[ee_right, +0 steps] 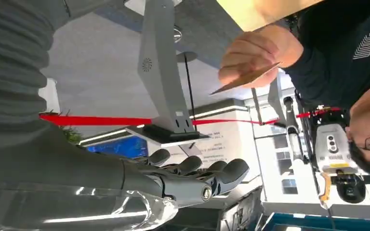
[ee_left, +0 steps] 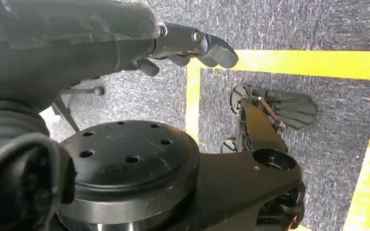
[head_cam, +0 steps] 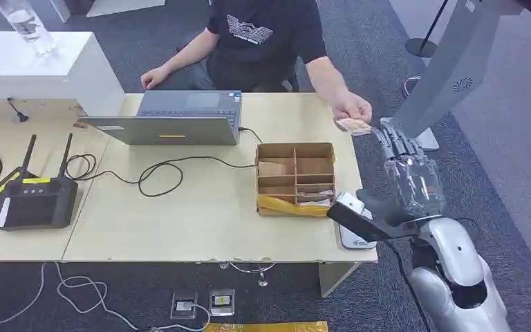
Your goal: Pass the card to the sensor for recognition and then transmit it.
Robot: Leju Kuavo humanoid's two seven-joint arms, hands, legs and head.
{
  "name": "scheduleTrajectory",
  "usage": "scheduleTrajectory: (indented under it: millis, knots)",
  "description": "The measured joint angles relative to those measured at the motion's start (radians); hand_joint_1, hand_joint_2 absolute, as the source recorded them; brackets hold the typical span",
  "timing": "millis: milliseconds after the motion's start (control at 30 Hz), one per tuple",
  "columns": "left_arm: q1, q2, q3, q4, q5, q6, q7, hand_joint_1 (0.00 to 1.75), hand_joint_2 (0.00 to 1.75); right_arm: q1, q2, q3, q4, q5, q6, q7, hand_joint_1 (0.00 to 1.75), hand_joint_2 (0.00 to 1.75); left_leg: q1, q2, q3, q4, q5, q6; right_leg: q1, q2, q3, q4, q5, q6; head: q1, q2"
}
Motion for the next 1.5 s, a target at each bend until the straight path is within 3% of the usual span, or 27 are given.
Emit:
scheduleTrajectory:
  millis: [700, 1500]
  knots:
    - [0.0, 0.001, -0.003, 0.0, -0.017, 0.0, 0.011, 0.0, 0.0, -0.014, 0.027, 0.005, 0.024, 0.06, -0.022, -0.002, 0.0, 1.75, 0.0, 0.0, 0.0, 0.0, 0.0, 0.0, 0.0, 0.0, 0.0, 0.0, 0.0, 0.0, 0.0, 0.0]
    - [-0.001, 0.0, -0.02, 0.0, -0.028, 0.0, 0.011, 0.0, 0.0, -0.091, 0.085, 0.016, 0.148, 0.101, -0.04, -0.022, 0.0, 1.75, 0.0, 0.0, 0.0, 0.0, 0.0, 0.0, 0.0, 0.0, 0.0, 0.0, 0.0, 0.0, 0.0, 0.0]
